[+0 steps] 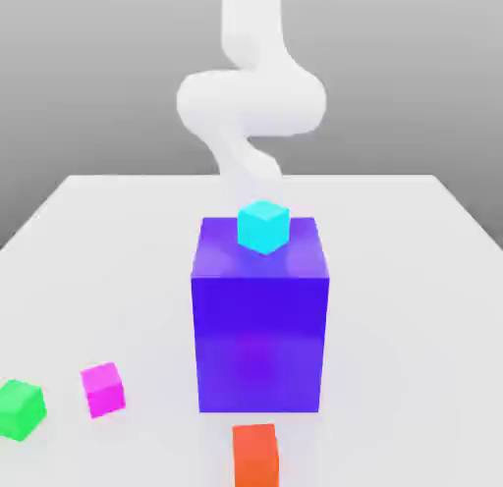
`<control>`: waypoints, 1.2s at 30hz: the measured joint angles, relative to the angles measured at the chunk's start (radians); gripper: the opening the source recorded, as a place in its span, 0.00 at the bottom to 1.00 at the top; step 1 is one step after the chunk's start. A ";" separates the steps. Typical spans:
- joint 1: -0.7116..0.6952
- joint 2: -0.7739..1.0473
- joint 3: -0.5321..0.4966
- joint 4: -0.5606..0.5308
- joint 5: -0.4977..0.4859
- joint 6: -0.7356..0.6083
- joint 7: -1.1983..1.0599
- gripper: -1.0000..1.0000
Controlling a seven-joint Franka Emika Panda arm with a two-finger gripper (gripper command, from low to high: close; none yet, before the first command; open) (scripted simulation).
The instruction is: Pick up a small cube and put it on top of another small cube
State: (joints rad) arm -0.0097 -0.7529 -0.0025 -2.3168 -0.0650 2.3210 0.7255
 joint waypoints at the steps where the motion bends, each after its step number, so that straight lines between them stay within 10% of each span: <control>1: -0.004 0.021 -0.002 -0.007 -0.027 0.009 -0.033 0.50; 20: -0.046 0.385 -0.169 -0.124 -0.370 0.135 -0.709 0.50; 36: -0.063 0.671 -0.368 -0.241 -0.331 0.307 -1.508 0.50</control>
State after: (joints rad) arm -0.0729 -0.0820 -0.3703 -2.5573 -0.3960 2.6280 -0.7827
